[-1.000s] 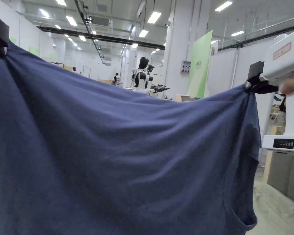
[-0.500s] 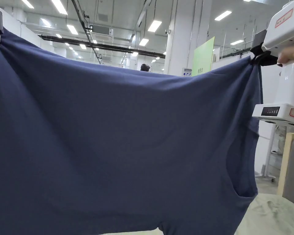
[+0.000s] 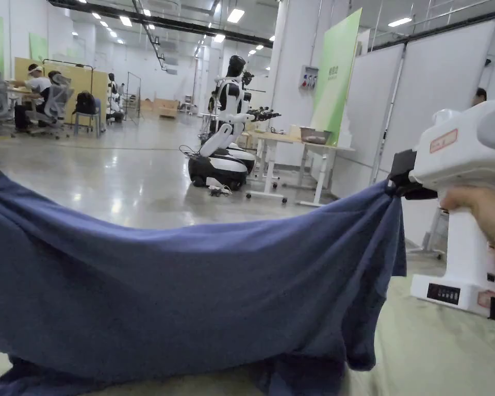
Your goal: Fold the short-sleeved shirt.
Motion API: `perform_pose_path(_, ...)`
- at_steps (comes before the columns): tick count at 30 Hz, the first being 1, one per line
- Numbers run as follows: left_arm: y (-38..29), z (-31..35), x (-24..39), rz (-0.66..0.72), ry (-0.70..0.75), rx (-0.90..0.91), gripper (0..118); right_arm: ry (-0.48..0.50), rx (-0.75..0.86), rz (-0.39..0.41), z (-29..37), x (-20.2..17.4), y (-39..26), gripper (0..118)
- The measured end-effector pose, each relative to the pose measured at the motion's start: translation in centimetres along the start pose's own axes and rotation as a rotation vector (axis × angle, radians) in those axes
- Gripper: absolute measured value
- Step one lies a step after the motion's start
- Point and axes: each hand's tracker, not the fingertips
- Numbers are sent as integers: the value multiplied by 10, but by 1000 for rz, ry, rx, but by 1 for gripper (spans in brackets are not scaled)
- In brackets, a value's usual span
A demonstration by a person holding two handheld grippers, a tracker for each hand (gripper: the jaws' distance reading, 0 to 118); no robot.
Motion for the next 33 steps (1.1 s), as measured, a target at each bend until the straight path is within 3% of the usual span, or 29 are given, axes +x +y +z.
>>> perform_pose_path(4,-55,3,-1,5,-51,-61,6,36,-128,-50,-3,19,-57,5)
perform_pose_path(10,-126,35,1,-99,-35,-93,6,38,-231,-2,25,37,-137,5)
perform_pose_path(16,-184,86,-13,-38,-14,-164,6,62,-310,-59,70,57,-205,5)
perform_pose_path(19,-211,120,-19,-37,-10,-171,6,82,-338,-94,96,63,-228,5)
perform_pose_path(23,-233,152,-25,-21,3,-175,6,67,-332,-42,134,63,-252,5)
perform_pose_path(28,-258,198,-30,77,-29,-132,6,100,-333,-54,185,70,-272,5)
perform_pose_path(33,-285,248,-29,40,-18,-127,6,108,-352,-43,228,82,-297,5)
